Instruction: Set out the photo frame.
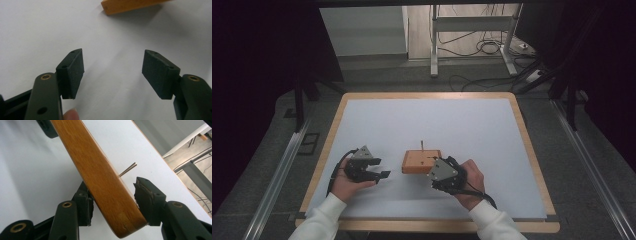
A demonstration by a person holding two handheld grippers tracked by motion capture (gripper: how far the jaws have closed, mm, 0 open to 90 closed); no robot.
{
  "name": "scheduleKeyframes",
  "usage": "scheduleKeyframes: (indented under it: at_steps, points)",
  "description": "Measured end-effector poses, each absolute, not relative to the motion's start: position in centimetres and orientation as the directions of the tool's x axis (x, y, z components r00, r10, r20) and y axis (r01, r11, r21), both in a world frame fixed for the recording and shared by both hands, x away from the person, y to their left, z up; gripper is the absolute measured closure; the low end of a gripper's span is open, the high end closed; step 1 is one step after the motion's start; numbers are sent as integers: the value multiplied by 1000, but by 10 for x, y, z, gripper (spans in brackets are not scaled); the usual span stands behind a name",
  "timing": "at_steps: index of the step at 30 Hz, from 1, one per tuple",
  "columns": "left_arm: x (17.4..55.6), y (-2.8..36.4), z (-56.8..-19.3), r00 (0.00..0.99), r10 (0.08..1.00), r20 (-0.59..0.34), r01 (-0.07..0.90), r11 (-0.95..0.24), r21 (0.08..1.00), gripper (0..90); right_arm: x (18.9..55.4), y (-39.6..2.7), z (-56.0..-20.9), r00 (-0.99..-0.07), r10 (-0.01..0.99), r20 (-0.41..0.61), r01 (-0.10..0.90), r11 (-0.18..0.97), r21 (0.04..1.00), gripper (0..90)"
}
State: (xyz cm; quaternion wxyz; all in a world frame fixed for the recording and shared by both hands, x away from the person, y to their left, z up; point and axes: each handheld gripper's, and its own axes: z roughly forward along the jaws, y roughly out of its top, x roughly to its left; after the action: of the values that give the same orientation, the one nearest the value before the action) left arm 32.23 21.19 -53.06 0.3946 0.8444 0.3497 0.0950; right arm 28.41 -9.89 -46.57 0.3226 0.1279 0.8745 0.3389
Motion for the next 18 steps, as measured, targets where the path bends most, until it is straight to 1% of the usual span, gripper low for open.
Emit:
scheduleKeyframes:
  at_steps: [11,18]
  points:
    - [321,209,-532,743,660,-107,512,-459,726,332,311,-97,-444,-793,444,-416,43,723,689,532]
    - [322,210,-534,745,658,-108,515,-464,721,330,323,-94,-435,-811,430,-397,56,733,678,555]
